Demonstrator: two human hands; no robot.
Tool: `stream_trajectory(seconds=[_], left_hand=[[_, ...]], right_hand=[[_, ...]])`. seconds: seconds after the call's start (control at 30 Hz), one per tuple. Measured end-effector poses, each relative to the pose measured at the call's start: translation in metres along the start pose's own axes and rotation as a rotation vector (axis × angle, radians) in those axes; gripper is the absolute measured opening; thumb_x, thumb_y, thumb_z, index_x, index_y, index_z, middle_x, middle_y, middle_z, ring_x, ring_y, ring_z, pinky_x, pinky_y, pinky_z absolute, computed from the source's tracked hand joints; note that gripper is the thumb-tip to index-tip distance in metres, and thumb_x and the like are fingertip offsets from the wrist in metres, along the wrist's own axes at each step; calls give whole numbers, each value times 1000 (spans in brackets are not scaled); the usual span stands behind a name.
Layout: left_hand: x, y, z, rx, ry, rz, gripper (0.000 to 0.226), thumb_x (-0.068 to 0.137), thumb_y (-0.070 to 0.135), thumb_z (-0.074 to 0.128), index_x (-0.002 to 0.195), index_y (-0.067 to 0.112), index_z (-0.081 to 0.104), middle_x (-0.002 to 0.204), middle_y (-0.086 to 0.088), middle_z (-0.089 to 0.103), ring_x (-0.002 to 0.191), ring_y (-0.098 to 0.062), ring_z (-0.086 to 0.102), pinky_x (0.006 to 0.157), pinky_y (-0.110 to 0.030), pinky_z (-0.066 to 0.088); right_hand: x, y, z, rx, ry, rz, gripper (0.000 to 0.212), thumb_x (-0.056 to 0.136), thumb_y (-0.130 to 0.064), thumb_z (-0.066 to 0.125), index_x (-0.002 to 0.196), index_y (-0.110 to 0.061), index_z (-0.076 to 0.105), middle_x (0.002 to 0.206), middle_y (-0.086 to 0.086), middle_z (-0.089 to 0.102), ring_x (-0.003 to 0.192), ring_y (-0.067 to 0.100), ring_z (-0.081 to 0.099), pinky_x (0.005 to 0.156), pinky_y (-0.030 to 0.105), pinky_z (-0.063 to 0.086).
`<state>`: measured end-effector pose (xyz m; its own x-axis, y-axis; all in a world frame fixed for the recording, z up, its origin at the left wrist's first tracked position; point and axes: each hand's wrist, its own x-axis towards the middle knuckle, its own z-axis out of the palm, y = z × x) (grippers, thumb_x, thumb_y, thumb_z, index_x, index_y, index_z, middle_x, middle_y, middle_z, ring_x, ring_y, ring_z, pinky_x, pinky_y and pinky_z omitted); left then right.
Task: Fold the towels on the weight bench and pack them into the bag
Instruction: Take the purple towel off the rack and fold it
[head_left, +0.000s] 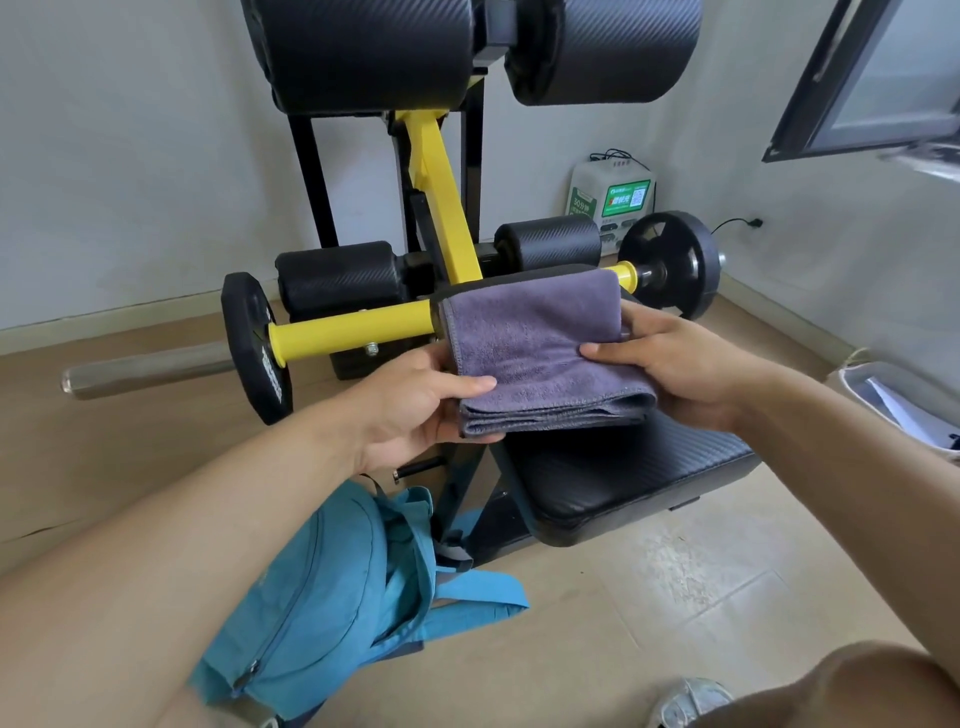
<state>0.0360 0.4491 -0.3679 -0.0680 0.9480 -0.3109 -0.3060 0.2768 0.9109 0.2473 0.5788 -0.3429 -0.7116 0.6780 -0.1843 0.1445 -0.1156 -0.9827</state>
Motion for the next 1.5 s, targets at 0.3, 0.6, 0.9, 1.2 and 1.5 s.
stream_trajectory(seconds=[0.3,0.6,0.9,1.2,1.5], left_hand=[[14,-1,1,-235,58,2,35,103,-7,38,127,0,64,110,-22,74,90,-29,77,73,-36,64],[11,7,-2,-197,-20,62,48,99,-11,38,107,14,79,111,-13,76,93,-23,75,84,-32,63],[14,0,1,-54,65,127,68,94,-19,32,54,16,74,81,-8,75,71,-19,70,61,-29,61],[17,-10,1,174,91,194,53,67,24,84,116,17,68,118,-6,70,98,-17,69,78,-29,57],[2,-14,16,804,229,517,55,68,27,94,116,32,68,109,19,68,100,4,62,90,-19,50]], right_hand=[[3,1,-8,88,1,-33,43,95,14,40,101,-10,75,98,16,72,85,25,68,69,30,61],[4,3,-13,76,14,-170,54,97,17,39,99,-22,77,102,6,76,89,18,72,75,23,60],[-1,3,-13,-135,-42,-273,77,79,35,21,61,-18,74,121,8,73,110,28,70,85,29,58],[5,10,-21,-426,-35,-454,73,74,39,34,63,-18,78,123,7,69,116,13,65,99,21,48],[-10,-6,-24,-393,-102,-236,35,90,-36,66,124,-28,64,125,-3,71,118,14,64,97,28,47]])
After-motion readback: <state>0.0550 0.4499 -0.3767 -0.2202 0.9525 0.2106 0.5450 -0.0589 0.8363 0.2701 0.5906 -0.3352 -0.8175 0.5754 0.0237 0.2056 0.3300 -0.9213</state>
